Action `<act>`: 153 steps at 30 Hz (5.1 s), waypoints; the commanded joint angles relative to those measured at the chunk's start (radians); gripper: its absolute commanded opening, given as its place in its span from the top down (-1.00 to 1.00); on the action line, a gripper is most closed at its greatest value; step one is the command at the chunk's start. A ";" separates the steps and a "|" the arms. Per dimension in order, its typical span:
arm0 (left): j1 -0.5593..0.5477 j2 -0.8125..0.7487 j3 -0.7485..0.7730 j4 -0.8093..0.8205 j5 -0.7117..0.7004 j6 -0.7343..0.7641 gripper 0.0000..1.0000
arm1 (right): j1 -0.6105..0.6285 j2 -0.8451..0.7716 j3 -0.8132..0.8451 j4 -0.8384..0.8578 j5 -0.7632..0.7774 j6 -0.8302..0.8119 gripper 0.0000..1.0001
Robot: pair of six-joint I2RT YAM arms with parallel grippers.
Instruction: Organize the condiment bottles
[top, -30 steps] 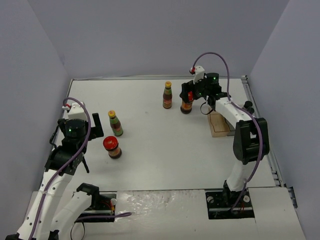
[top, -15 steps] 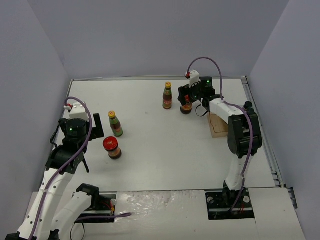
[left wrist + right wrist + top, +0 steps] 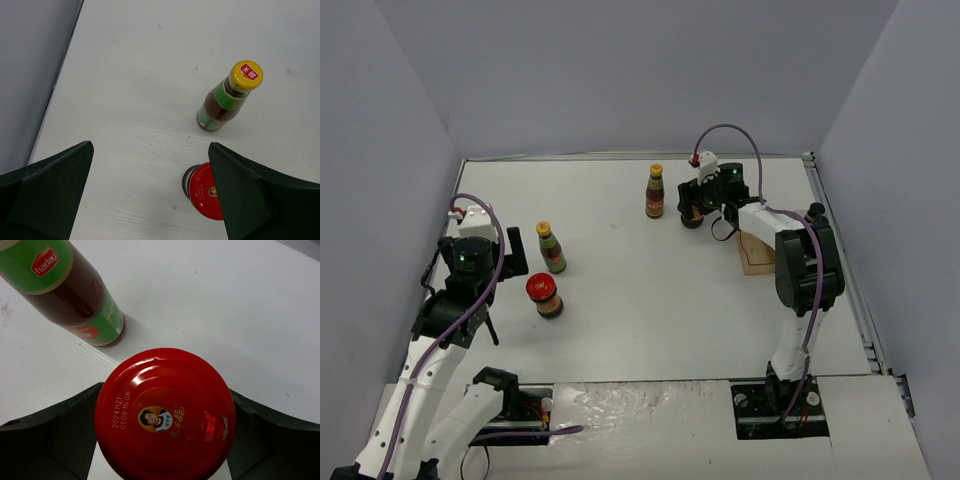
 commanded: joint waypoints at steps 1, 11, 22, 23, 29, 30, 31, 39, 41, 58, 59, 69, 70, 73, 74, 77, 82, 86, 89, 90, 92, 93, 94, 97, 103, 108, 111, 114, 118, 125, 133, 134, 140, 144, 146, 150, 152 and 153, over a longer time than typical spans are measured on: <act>0.009 0.011 0.027 0.048 0.006 0.006 -0.94 | -0.001 -0.071 0.003 0.057 -0.023 0.008 -0.54; 0.009 0.011 0.027 0.049 0.009 0.004 -0.94 | -0.001 -0.116 -0.025 0.077 -0.012 0.017 -0.09; 0.009 0.002 0.026 0.050 0.011 0.004 -0.94 | -0.002 -0.284 -0.107 0.109 -0.012 0.044 1.00; 0.009 0.001 0.026 0.051 0.012 0.004 -0.94 | -0.001 -0.321 -0.126 0.113 -0.013 0.054 1.00; 0.009 -0.004 0.027 0.050 0.015 0.001 -0.94 | -0.011 -0.544 -0.210 0.083 0.103 0.091 1.00; 0.009 -0.006 0.027 0.050 0.015 0.001 -0.94 | -0.016 -0.572 -0.216 0.065 0.139 0.098 1.00; 0.009 -0.009 0.027 0.050 0.014 0.001 -0.94 | -0.023 -0.590 -0.221 0.050 0.167 0.104 1.00; 0.007 -0.028 0.024 0.047 0.012 -0.002 -0.94 | -0.201 -0.668 -0.308 0.026 0.340 0.246 1.00; 0.006 -0.031 0.023 0.048 0.016 -0.002 -0.94 | -0.232 -0.664 -0.317 0.024 0.372 0.266 1.00; -0.010 -0.063 0.021 0.045 0.008 0.001 -0.94 | -0.363 -0.511 -0.342 0.152 0.485 0.343 1.00; -0.011 -0.063 0.021 0.046 0.010 0.000 -0.94 | -0.366 -0.497 -0.338 0.158 0.489 0.342 1.00; -0.011 -0.066 0.021 0.047 0.011 0.001 -0.94 | -0.369 -0.390 -0.310 0.240 0.504 0.307 1.00; -0.011 -0.066 0.021 0.047 0.011 0.001 -0.94 | -0.369 -0.380 -0.311 0.249 0.500 0.306 0.98; -0.011 -0.061 0.021 0.048 0.011 0.001 -0.94 | -0.369 -0.348 -0.310 0.260 0.498 0.302 0.80; -0.011 -0.061 0.021 0.048 0.012 0.002 -0.94 | -0.369 -0.342 -0.310 0.261 0.494 0.304 0.72; -0.011 -0.059 0.020 0.048 0.014 0.002 -0.94 | -0.368 -0.340 -0.309 0.250 0.475 0.304 0.42; -0.011 -0.052 0.018 0.049 0.029 -0.003 -0.94 | -0.357 -0.393 -0.306 0.211 0.463 0.297 -0.29; -0.011 -0.016 0.031 0.022 0.069 -0.027 -0.94 | -0.321 -0.494 -0.295 0.121 0.457 0.295 -0.74; -0.011 0.021 0.068 -0.053 0.121 -0.069 -0.94 | -0.289 -0.551 -0.278 0.045 0.443 0.286 -0.91; -0.011 0.038 0.089 -0.092 0.142 -0.086 -0.94 | -0.277 -0.572 -0.274 0.017 0.436 0.282 -0.95; -0.011 0.072 0.135 -0.146 0.182 -0.112 -0.94 | -0.254 -0.619 -0.270 -0.031 0.418 0.274 -0.97; -0.011 0.088 0.151 -0.188 0.202 -0.118 -0.94 | -0.244 -0.649 -0.275 -0.047 0.400 0.275 -0.98; -0.011 0.104 0.166 -0.230 0.222 -0.124 -0.94 | -0.233 -0.678 -0.280 -0.063 0.381 0.276 -0.99; -0.011 0.160 0.209 -0.329 0.291 -0.128 -0.94 | -0.177 -0.767 -0.309 -0.082 0.340 0.288 -1.00; -0.013 0.283 0.226 -0.395 0.372 -0.143 -0.94 | -0.132 -0.875 -0.406 -0.079 0.226 0.341 -1.00; -0.018 0.358 0.214 -0.390 0.420 -0.182 -0.94 | -0.126 -0.948 -0.459 -0.076 0.191 0.352 -1.00; -0.026 0.367 0.170 -0.341 0.396 -0.233 -0.94 | -0.124 -0.963 -0.478 -0.064 0.187 0.352 -1.00; -0.033 0.380 0.128 -0.300 0.384 -0.272 -0.94 | -0.124 -0.965 -0.485 -0.059 0.177 0.355 -1.00; -0.082 0.420 0.122 -0.302 0.317 -0.296 -0.94 | -0.124 -0.963 -0.502 -0.045 0.166 0.363 -1.00; -0.102 0.464 0.079 -0.269 0.246 -0.319 -0.94 | -0.124 -0.983 -0.523 -0.035 0.169 0.365 -1.00; -0.102 0.494 0.087 -0.245 0.216 -0.322 -0.62 | -0.124 -0.987 -0.530 -0.032 0.165 0.368 -1.00; -0.102 0.498 0.089 -0.245 0.221 -0.322 -0.49 | -0.125 -0.987 -0.532 -0.030 0.166 0.368 -1.00; -0.145 0.477 0.100 -0.249 0.240 -0.350 0.65 | -0.124 -0.999 -0.530 -0.035 0.170 0.369 -1.00; -0.262 0.483 0.144 -0.255 0.246 -0.409 1.00 | -0.124 -1.011 -0.518 -0.046 0.169 0.372 -1.00; -0.330 0.514 0.194 -0.250 0.245 -0.422 1.00 | -0.124 -1.013 -0.511 -0.057 0.160 0.372 -1.00; -0.433 0.638 0.367 -0.247 0.225 -0.411 1.00 | -0.124 -1.022 -0.502 -0.075 0.149 0.375 -1.00; -0.450 0.717 0.461 -0.237 0.224 -0.380 1.00 | -0.124 -1.039 -0.503 -0.085 0.144 0.381 -1.00; -0.454 0.757 0.506 -0.230 0.225 -0.363 1.00 | -0.124 -1.049 -0.505 -0.090 0.141 0.385 -1.00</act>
